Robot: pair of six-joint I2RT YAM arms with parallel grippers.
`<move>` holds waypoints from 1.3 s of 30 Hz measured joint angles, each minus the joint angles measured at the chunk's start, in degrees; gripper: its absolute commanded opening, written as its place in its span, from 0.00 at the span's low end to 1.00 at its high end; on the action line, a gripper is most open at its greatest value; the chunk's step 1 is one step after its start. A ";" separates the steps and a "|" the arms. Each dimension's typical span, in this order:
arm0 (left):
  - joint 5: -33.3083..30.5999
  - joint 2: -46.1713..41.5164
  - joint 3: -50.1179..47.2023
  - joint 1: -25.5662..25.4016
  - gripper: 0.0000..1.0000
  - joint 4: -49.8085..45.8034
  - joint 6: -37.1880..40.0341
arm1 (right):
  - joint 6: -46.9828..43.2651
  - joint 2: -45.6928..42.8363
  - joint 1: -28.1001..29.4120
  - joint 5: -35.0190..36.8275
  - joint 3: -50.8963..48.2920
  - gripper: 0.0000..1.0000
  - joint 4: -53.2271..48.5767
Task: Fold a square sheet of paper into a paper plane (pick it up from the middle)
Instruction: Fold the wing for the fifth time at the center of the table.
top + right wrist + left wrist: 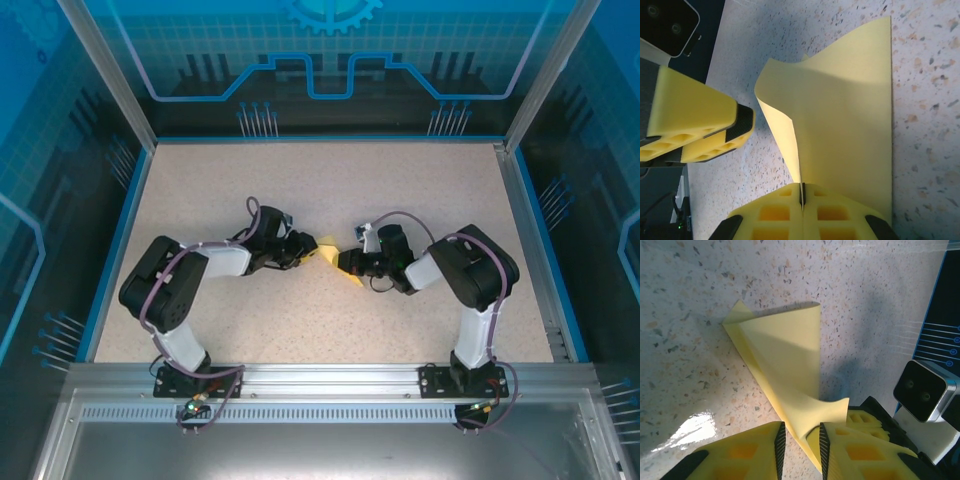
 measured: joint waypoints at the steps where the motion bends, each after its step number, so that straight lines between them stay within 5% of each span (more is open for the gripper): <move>1: 0.02 0.44 0.15 -0.11 0.28 0.04 0.09 | 0.33 0.09 0.00 -0.11 0.00 0.00 0.00; 39: 3.54 8.72 5.29 -1.81 0.24 3.34 2.86 | 7.67 0.24 -2.62 -1.20 1.57 0.00 -4.96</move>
